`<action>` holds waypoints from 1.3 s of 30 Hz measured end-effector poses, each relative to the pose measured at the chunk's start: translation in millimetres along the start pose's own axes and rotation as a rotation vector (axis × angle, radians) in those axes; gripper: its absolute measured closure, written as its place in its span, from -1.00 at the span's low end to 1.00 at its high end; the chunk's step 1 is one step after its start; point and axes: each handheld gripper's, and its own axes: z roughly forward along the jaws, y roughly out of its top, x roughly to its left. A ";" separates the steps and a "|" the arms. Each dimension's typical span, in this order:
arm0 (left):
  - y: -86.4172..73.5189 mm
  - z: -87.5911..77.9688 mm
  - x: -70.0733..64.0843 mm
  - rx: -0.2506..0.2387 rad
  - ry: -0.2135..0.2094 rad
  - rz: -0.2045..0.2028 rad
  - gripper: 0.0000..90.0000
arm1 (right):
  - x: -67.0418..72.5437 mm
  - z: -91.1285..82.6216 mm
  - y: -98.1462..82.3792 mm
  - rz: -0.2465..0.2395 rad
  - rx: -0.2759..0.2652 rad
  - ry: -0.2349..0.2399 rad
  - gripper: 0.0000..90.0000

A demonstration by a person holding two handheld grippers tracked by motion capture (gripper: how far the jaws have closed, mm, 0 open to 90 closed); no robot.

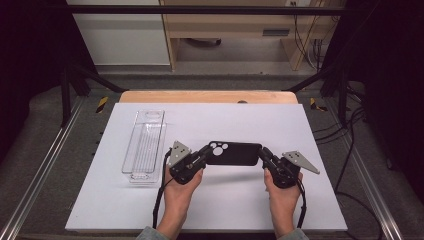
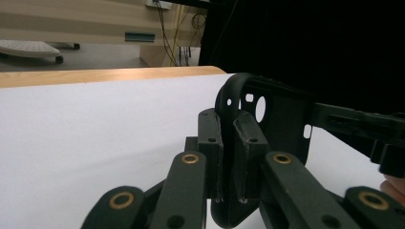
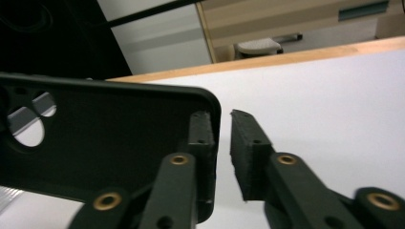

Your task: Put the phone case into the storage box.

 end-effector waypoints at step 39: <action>50.3 -57.0 51.5 0.037 0.136 0.192 0.84 | 5.9 16.2 -16.0 -0.308 0.031 -0.023 -0.78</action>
